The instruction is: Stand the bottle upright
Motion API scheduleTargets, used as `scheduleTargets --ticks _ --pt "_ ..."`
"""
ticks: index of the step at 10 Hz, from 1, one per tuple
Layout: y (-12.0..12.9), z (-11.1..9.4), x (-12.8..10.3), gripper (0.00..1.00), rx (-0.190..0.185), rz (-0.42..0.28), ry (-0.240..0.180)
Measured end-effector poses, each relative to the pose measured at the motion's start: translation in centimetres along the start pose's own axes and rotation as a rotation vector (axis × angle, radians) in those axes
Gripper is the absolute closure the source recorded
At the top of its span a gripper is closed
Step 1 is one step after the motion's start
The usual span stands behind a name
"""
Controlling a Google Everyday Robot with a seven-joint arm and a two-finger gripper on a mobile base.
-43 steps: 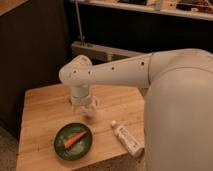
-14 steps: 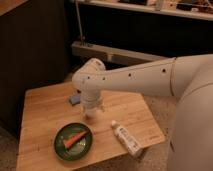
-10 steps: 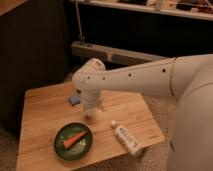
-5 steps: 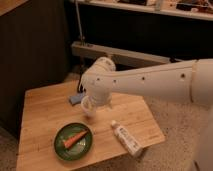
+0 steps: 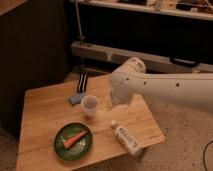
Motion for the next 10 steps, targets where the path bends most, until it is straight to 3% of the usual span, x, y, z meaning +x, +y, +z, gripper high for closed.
scheduleTargets --ticks 2,3,5,7,10 --pt "-0.5 1.4 -0.9 0.35 -0.055 -0.029 0.011" --pt "-0.8 2.1 -1.3 0.35 -0.065 -0.032 0.027" --pt "-0.3 3.4 -2.0 0.35 -0.067 -0.043 0.062" --pt "-0.5 4.5 -2.0 0.35 -0.034 -0.026 0.146" --pt "-1.0 6.1 -0.8 0.35 -0.014 -0.002 0.221"
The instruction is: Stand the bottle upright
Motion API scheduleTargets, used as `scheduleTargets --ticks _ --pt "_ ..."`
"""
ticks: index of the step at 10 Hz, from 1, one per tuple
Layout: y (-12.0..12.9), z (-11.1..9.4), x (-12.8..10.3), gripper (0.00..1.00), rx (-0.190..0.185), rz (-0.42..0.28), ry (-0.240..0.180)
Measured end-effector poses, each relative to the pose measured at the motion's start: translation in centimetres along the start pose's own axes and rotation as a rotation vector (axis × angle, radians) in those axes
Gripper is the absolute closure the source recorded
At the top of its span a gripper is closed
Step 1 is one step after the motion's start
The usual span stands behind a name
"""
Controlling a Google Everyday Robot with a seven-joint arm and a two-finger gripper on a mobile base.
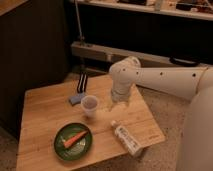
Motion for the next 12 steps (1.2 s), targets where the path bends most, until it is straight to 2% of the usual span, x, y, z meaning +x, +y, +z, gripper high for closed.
scheduleTargets --ticks 3,5,8,10,12 --pt "0.1 3.0 0.4 0.35 -0.004 -0.003 0.119" --pt "0.4 3.3 0.5 0.35 -0.001 -0.018 0.176" --pt "0.4 3.3 1.0 0.35 0.004 -0.026 0.196" --pt "1.5 4.4 1.3 0.35 0.004 -0.049 0.215" --pt "2.1 5.9 1.3 0.35 0.024 -0.056 0.229"
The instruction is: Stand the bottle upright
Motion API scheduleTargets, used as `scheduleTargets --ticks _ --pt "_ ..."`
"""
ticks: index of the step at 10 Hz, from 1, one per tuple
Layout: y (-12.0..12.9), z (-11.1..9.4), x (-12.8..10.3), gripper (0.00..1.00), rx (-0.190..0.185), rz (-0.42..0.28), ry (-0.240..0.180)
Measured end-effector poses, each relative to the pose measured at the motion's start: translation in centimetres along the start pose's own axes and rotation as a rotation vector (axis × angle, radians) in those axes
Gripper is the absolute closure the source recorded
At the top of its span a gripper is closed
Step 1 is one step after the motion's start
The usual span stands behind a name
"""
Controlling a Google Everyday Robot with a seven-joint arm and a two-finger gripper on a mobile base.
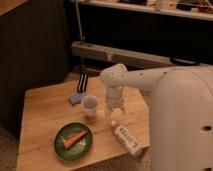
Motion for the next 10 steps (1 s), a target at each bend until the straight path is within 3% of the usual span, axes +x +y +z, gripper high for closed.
scheduleTargets --ticks 4,10 --pt "0.6 3.0 -0.7 0.35 0.018 -0.015 0.031" --pt "0.0 4.8 -0.3 0.35 0.029 -0.035 0.109"
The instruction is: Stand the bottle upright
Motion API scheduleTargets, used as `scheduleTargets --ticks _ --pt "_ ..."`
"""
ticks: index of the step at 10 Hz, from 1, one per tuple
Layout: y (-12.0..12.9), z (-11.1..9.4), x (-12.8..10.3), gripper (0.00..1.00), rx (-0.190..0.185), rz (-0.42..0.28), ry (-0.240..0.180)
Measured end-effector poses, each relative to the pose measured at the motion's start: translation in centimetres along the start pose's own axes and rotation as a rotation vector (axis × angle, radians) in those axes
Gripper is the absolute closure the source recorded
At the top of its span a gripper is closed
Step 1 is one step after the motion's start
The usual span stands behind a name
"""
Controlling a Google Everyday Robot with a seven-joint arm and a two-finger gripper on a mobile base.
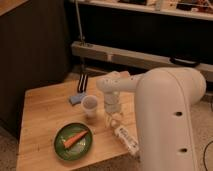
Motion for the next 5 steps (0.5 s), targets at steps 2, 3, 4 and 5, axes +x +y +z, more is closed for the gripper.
scheduleTargets --ticks 2,3,4,5 --pt "-0.32 0.38 -0.05 0.35 0.009 -0.001 0.025" --pt "-0.35 0.53 -0.08 0.35 0.013 -0.001 0.033" --pt "-0.58 0.77 0.02 0.35 0.016 0.005 0.042" --pt "-0.72 0.99 0.13 0.35 0.02 0.012 0.047"
